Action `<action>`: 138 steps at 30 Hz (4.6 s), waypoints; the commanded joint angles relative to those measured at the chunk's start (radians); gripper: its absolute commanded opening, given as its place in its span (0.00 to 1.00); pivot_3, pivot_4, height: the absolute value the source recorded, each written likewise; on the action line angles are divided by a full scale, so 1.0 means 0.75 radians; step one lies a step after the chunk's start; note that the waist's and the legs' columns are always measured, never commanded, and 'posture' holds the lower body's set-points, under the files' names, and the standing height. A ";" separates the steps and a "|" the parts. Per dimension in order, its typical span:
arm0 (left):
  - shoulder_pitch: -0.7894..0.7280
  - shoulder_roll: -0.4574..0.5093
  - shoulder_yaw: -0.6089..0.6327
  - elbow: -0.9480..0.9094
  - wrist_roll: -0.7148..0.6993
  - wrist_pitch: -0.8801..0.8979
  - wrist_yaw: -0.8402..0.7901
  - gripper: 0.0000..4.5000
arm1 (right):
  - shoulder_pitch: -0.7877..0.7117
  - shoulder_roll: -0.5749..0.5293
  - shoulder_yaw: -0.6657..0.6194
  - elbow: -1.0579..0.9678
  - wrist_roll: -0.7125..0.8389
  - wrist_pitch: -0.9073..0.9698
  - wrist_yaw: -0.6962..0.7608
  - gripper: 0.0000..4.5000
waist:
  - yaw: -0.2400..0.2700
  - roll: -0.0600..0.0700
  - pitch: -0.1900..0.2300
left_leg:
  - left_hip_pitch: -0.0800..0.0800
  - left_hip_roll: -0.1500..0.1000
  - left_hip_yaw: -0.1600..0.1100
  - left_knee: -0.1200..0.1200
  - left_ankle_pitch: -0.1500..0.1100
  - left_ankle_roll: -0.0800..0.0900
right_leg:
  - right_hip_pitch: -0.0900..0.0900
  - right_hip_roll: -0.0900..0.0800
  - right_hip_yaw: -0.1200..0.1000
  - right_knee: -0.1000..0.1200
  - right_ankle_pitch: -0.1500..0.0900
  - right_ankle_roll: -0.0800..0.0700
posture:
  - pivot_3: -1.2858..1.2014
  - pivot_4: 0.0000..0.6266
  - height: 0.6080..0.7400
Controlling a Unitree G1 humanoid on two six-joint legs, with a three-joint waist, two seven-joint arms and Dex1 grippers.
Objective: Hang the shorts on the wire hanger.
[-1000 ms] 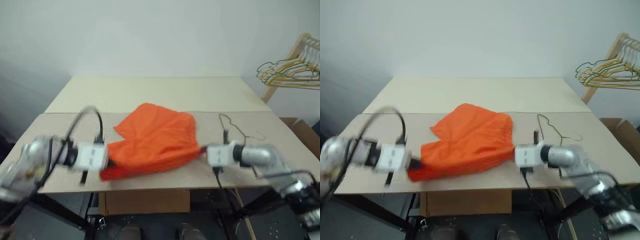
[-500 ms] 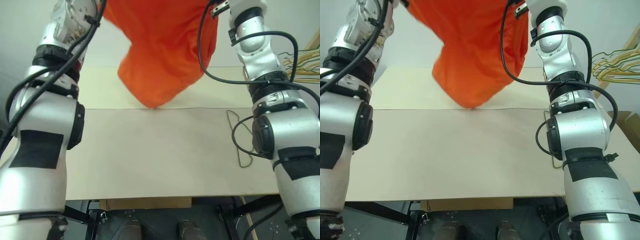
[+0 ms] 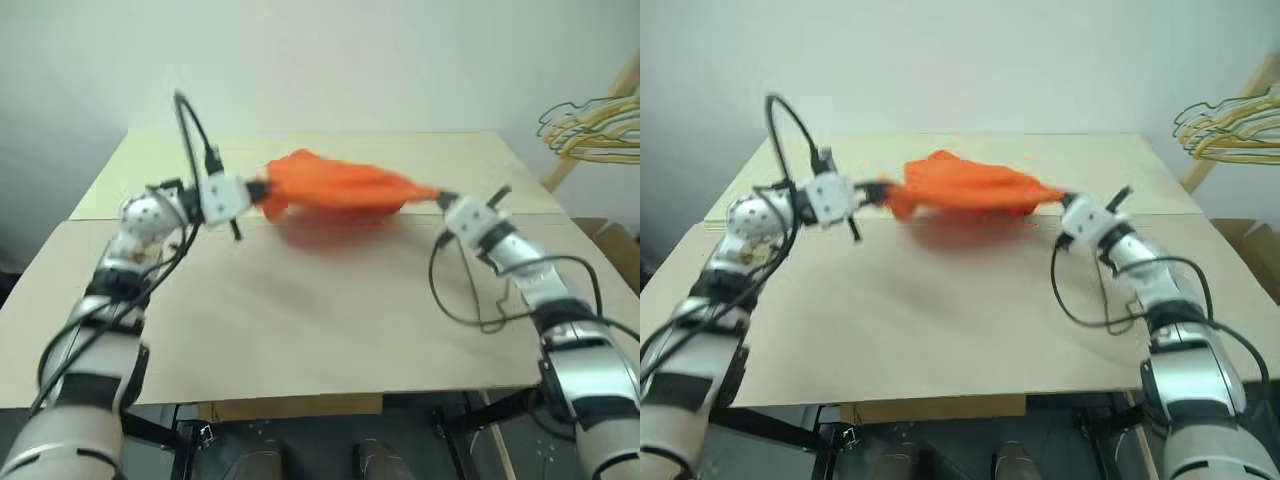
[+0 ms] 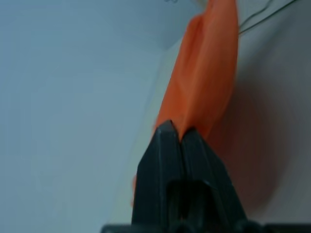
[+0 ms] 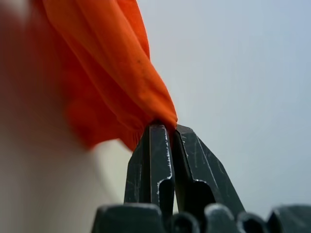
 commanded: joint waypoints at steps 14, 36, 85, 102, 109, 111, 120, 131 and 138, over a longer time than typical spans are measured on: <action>0.928 0.821 0.216 -1.229 -0.412 0.662 -0.782 0.00 | 0.215 -0.104 0.199 -0.409 -0.073 -0.205 0.440 0.01 | -0.050 0.003 0.008 | 0.097 0.008 0.003 0.001 -0.006 0.033 | 0.091 -0.001 0.002 0.000 -0.012 -0.009 | 0.58 0.00 1.00; 1.080 0.607 0.194 -1.336 -0.053 0.695 -0.526 0.00 | 0.878 -0.443 -0.023 -1.246 -0.054 0.079 0.381 0.01 | -0.011 0.003 0.007 | 0.092 0.007 0.009 -0.006 -0.003 0.038 | 0.085 -0.001 0.006 0.000 -0.016 -0.009 | 0.55 0.00 1.00; 0.570 0.024 0.356 -1.300 -0.517 1.428 -0.049 1.00 | 0.140 -0.037 -0.190 -0.617 0.518 2.621 0.111 0.40 | -0.009 -0.007 -0.001 | 0.050 0.001 0.002 0.000 -0.003 0.038 | 0.050 0.002 0.003 -0.005 0.002 0.000 | 0.57 0.00 1.00; 0.483 0.002 0.367 -1.198 -0.481 1.424 -0.044 1.00 | 0.402 -0.153 -0.208 -1.151 0.265 1.951 -0.064 0.01 | 0.022 -0.005 -0.005 | 0.041 0.002 0.002 0.009 -0.003 0.038 | 0.044 0.003 0.002 -0.003 0.002 0.007 | 0.56 0.00 1.00; 0.267 -0.035 0.398 -0.983 -0.476 1.498 0.039 1.00 | 0.552 -0.455 -0.009 -1.189 -0.222 0.784 -0.252 0.01 | -0.004 0.002 -0.004 | 0.043 0.002 0.002 0.010 -0.003 0.038 | 0.045 0.003 0.002 -0.004 0.001 0.009 | 0.56 0.00 1.00; 0.209 -0.041 0.399 -0.934 -0.489 1.560 0.064 1.00 | 0.535 -0.516 0.050 -1.122 -0.409 0.574 -0.377 0.01 | -0.010 0.002 -0.004 | 0.043 0.002 0.003 0.010 -0.003 0.038 | 0.045 0.003 0.003 -0.004 0.001 0.009 | 0.56 0.00 1.00; 0.074 0.002 0.237 -0.844 -0.480 1.800 -0.106 1.00 | 0.305 -0.492 0.143 -0.928 -0.778 0.225 -0.655 0.01 | -0.036 0.001 -0.003 | 0.042 0.001 0.005 0.016 -0.003 0.038 | 0.045 0.002 0.008 -0.003 0.000 0.005 | 0.56 0.00 1.00; -0.051 -0.086 0.015 -0.617 -0.246 1.736 -0.178 1.00 | 0.239 -0.431 0.137 -0.953 -0.847 0.151 -0.653 0.01 | -0.029 0.001 -0.003 | 0.041 0.000 0.004 0.017 -0.003 0.038 | 0.045 0.002 0.007 -0.003 0.001 0.003 | 0.55 0.00 1.00; -0.061 -0.103 -0.088 -0.549 -0.147 1.599 -0.367 1.00 | 0.216 -0.427 0.123 -0.979 -0.847 0.169 -0.633 0.01 | -0.038 0.001 -0.003 | 0.041 0.000 0.004 0.016 -0.003 0.038 | 0.045 0.002 0.008 -0.003 0.002 0.002 | 0.55 0.00 1.00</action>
